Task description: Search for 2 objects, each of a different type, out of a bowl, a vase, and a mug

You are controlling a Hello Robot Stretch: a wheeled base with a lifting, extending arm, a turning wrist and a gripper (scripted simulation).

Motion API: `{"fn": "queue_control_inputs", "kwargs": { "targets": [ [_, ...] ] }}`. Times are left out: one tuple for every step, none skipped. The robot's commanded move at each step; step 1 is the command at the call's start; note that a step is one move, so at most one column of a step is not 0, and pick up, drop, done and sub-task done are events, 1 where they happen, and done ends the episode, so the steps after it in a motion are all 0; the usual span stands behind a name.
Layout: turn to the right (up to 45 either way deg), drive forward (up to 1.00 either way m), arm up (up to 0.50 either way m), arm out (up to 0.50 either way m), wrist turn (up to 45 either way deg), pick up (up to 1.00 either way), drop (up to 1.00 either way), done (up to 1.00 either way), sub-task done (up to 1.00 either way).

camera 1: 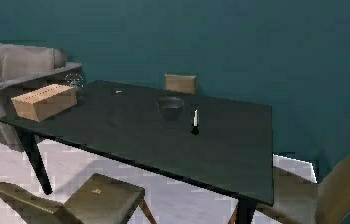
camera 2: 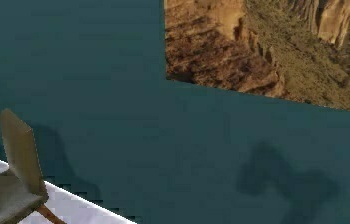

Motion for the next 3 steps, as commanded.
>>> {"fn": "queue_control_inputs", "kwargs": {
  "targets": [
    [-45.0,0.0,0.0,0.0,0.0,0.0,0.0,0.0,0.0],
    [-42.0,0.0,0.0,0.0,0.0,0.0,0.0,0.0,0.0],
    [0.0,1.0,0.0,0.0,0.0,0.0,0.0,0.0,0.0]
  ]
}}
